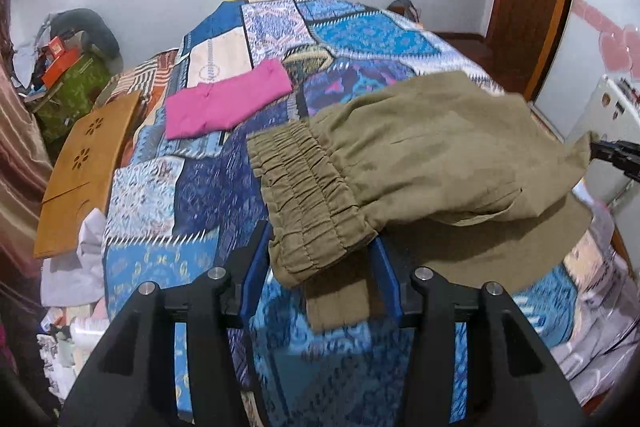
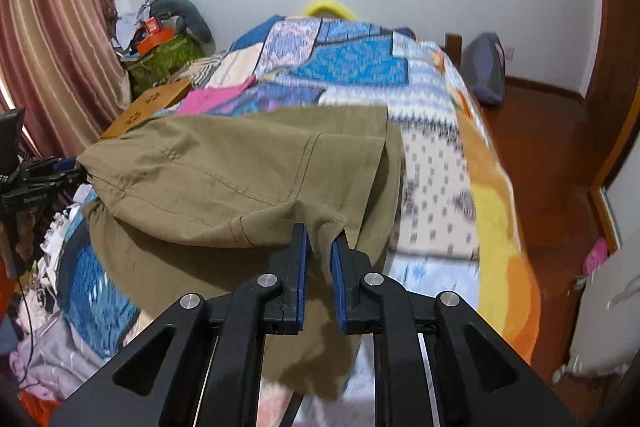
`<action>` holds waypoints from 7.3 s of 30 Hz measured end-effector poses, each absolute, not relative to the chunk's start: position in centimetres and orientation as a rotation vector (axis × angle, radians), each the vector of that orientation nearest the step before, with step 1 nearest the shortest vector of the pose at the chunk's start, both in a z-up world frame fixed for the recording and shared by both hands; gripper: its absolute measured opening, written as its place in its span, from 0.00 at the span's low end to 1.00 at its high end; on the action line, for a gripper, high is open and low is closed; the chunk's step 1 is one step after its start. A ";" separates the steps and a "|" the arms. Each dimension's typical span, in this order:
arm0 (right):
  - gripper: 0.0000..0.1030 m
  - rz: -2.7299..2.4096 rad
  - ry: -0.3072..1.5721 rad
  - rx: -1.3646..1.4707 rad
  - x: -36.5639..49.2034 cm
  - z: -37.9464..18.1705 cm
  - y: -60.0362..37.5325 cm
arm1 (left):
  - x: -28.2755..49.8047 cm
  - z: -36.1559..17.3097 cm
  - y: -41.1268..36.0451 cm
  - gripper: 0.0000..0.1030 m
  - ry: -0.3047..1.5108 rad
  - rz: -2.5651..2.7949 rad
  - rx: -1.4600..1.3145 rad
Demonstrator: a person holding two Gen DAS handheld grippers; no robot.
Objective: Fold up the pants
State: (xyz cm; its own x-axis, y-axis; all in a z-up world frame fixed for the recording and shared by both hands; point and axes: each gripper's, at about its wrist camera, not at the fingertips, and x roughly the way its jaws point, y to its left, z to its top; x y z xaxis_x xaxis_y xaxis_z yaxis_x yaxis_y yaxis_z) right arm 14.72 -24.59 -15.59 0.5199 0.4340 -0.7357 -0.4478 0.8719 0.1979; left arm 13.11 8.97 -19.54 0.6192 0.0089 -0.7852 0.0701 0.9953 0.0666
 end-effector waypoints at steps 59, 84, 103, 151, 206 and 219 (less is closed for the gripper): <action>0.08 0.758 0.838 -0.163 10.6 -16.2 -14.4 | 13.7 -20.9 -2.1 0.71 0.936 -0.271 0.275; 0.29 0.807 0.889 -0.094 9.1 -14.5 -16.2 | 10.3 -19.6 0.6 0.54 0.962 -0.327 0.118; 0.32 0.633 0.989 -0.039 11.6 -19.2 -20.3 | 11.5 -21.7 2.7 0.64 0.932 -0.138 0.099; 0.49 0.448 0.894 -0.015 30.6 -18.7 -21.8 | 27.4 -23.3 14.3 0.65 1.073 0.044 -0.147; 0.65 0.481 0.929 -0.266 29.5 -18.6 -18.1 | 24.6 -21.8 13.1 0.76 0.967 0.132 -0.022; 0.67 0.550 0.711 -0.222 20.5 -9.1 -18.5 | 16.5 -15.1 12.2 0.76 0.812 0.131 -0.072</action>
State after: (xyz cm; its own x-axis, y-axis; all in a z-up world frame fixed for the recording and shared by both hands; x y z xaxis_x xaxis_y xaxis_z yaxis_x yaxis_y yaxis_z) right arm 20.52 -18.50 -9.13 0.6239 0.4015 -0.6704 -0.5481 0.8363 -0.0092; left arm 16.49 12.24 -15.09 0.6807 0.0890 -0.7271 -0.1442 0.9895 -0.0138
